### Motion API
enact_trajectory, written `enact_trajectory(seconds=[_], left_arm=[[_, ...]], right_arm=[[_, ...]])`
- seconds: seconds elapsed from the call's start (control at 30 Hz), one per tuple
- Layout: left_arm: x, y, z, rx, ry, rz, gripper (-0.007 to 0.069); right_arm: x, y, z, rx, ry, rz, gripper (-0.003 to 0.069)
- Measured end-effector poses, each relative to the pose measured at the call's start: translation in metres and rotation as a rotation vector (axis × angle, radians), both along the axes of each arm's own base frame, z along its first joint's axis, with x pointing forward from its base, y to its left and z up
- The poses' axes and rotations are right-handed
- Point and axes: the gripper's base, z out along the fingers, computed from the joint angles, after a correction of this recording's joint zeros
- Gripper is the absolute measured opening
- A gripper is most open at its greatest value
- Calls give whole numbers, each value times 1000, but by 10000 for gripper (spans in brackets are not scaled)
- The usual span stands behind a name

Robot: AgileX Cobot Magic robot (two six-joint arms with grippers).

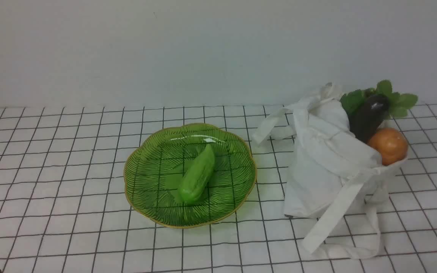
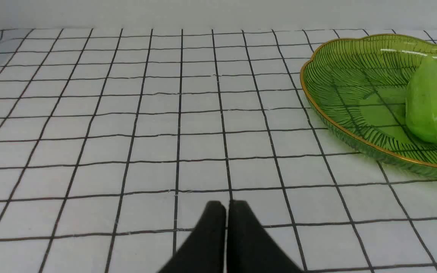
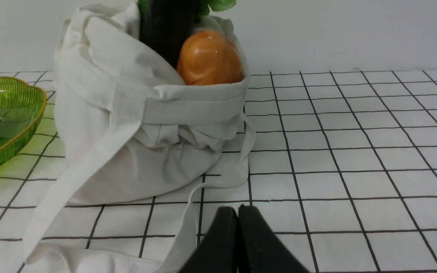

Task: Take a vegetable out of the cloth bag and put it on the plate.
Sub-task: Use the right arm to grab a white radish from the bag

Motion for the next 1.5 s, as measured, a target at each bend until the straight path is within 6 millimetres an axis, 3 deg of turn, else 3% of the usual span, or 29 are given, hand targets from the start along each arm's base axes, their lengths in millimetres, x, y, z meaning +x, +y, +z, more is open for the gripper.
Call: enact_trajectory(seconds=[0.73, 0.83, 0.9, 0.93, 0.97, 1.03, 1.3, 1.43, 1.5], left_arm=[[0, 0, 0, 0, 0, 0, -8], [0, 0, 0, 0, 0, 0, -8], [0, 0, 0, 6, 0, -2, -8], [0, 0, 0, 6, 0, -2, -8], [0, 0, 0, 6, 0, -2, -8], [0, 0, 0, 6, 0, -2, -8], [0, 0, 0, 6, 0, -2, -8], [0, 0, 0, 6, 0, -2, -8], [0, 0, 0, 6, 0, -2, -8]], right_arm=[[0, 0, 0, -1, -4, 0, -13], [1, 2, 4, 127, -65, -4, -13], [2, 2, 14, 375, -166, -21, -13], [2, 2, 14, 382, -166, -22, -13], [2, 0, 23, 613, -252, -45, -13], [2, -2, 27, 752, -296, -64, -13], [1, -7, 32, 837, -367, -91, -13], [-4, -8, 57, 801, -452, -64, -13], [-8, -3, 93, 695, -459, -11, -13]])
